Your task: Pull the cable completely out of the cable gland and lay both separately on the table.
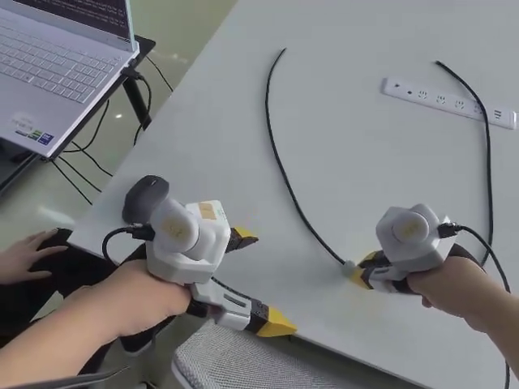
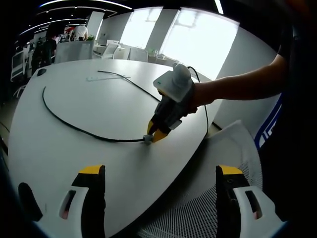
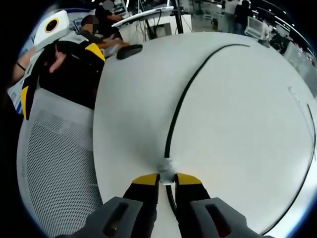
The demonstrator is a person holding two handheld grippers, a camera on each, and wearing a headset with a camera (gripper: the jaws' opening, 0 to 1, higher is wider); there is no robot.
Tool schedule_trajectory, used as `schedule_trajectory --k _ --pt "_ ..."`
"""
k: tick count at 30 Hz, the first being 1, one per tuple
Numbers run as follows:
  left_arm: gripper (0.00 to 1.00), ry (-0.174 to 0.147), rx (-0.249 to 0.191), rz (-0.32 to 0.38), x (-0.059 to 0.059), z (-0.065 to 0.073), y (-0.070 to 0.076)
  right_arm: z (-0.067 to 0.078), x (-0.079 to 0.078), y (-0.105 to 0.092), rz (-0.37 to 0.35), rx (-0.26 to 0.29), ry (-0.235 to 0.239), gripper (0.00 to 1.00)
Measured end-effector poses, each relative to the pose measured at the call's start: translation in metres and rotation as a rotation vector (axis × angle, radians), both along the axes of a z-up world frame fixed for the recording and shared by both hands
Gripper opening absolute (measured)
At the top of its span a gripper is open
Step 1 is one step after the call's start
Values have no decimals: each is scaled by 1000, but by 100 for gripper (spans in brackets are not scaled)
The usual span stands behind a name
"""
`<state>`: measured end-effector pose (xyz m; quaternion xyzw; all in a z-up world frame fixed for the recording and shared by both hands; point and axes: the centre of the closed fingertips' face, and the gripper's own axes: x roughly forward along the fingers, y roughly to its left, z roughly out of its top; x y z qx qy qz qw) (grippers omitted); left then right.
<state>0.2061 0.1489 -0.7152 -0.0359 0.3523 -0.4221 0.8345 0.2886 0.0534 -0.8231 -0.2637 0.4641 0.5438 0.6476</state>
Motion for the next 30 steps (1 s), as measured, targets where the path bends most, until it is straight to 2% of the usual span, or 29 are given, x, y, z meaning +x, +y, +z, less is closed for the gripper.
schedule_trajectory --k 6,14,20,26,30 --pt "92 -7 -2 -14 1 2 -9 10 -3 -3 -12 2 3 7" --pt "92 -19 -4 -36 4 9 -26 32 -10 -5 -15 27 5 7" --pt "92 -16 6 -43 4 10 -32 47 -14 -8 -56 57 32 6" --pt "91 -17 5 -41 6 12 -42 65 -22 -15 -28 72 27 6" --pt "91 -21 8 -56 6 13 -51 74 -21 -19 -40 87 25 6"
